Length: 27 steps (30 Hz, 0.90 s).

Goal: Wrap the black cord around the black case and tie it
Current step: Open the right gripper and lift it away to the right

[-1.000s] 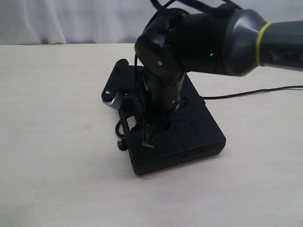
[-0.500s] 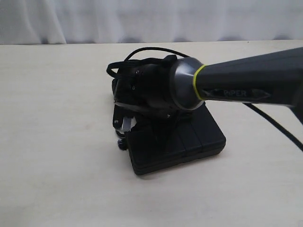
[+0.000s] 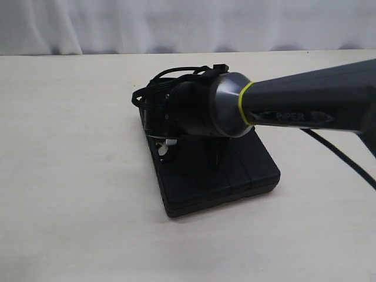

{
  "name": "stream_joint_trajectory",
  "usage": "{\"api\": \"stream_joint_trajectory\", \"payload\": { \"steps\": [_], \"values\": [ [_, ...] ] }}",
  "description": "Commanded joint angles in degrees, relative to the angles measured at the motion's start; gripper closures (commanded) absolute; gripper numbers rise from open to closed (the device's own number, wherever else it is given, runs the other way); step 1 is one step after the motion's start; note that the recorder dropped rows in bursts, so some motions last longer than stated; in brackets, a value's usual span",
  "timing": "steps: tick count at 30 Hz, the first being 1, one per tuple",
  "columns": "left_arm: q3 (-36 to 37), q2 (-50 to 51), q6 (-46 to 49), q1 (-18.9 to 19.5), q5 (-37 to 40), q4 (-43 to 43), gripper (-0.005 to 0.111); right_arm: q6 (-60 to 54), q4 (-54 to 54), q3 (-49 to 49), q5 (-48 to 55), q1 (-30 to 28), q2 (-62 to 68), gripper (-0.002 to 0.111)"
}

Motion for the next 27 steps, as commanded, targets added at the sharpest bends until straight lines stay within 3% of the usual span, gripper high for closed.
{"api": "stream_joint_trajectory", "payload": {
  "steps": [1, 9, 15, 20, 27],
  "values": [
    [0.2, -0.09, -0.18, 0.13, -0.22, -0.14, 0.107, 1.62, -0.67, 0.27, 0.56, 0.05, -0.12, 0.098],
    [0.2, -0.09, -0.18, 0.13, -0.22, -0.14, 0.107, 7.85, -5.06, 0.27, 0.56, -0.05, -0.12, 0.055],
    [0.2, -0.09, -0.18, 0.13, -0.22, -0.14, 0.107, 14.03, -6.06, 0.27, 0.56, -0.05, -1.49, 0.058],
    [0.2, -0.09, -0.18, 0.13, -0.22, -0.14, 0.107, 15.47, -0.25, 0.27, 0.56, -2.28, -6.3, 0.061],
    [0.2, -0.09, -0.18, 0.13, -0.22, -0.14, 0.107, 14.75, 23.18, 0.27, -8.03, -14.95, -17.78, 0.061]
  ]
}}
